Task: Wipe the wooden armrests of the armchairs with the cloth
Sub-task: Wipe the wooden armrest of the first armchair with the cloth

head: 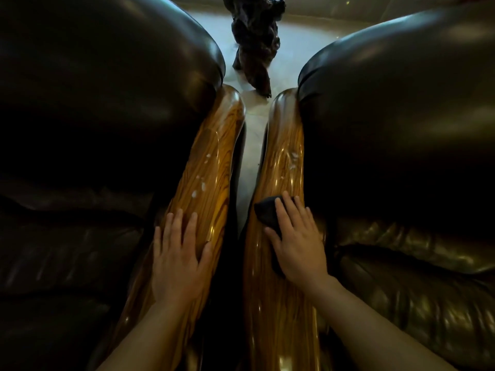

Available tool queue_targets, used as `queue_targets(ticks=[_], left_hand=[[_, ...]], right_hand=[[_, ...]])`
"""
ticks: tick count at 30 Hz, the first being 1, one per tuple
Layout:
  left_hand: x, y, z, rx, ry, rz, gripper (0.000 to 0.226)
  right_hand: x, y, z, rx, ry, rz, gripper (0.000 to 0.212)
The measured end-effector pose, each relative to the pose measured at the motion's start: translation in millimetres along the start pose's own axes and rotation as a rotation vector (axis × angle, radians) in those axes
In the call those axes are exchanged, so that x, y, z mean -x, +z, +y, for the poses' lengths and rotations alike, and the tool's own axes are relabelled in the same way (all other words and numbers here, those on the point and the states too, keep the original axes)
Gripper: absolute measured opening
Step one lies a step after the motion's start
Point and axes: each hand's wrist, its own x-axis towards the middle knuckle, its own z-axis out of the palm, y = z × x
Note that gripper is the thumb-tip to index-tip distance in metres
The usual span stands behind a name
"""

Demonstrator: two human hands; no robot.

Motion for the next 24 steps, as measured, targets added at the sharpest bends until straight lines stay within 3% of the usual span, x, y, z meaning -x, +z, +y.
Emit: queue_targets(ticks=[5, 9, 15, 17, 21, 24], left_hand=[[-0.2, -1.5, 2.1, 0.013, -0.009, 0.007, 0.067], [-2.1, -4.1, 2.9, 0.032, 0.0, 0.015, 0.066], [-1.8, -7.4, 4.9, 0.041, -0.014, 0.008, 0.064], [-2.2, -7.2, 5.1, 0.045, -0.017, 0.004, 0.064], [-2.6, -5.1, 3.3, 0.045, -0.007, 0.014, 0.065], [-1.7, -4.3, 2.7, 0.023, -0.011, 0.002, 0.066]], right_hand=[[-51.2, -5.4, 4.9, -0.262, 0.303, 0.141, 0.061], [-65.1, -7.2, -6.5, -0.13, 0.169, 0.108, 0.057], [40.1, 11.4, -8.1, -0.015, -0.118, 0.032, 0.059], [27.5, 9.7, 1.0, -0.018, -0.092, 0.036, 0.059], [-51.2, -3.6, -7.2, -0.045, 0.138, 0.067, 0.058], [-37.7, 0.6, -7.7, 0.001, 0.005, 0.054, 0.055]])
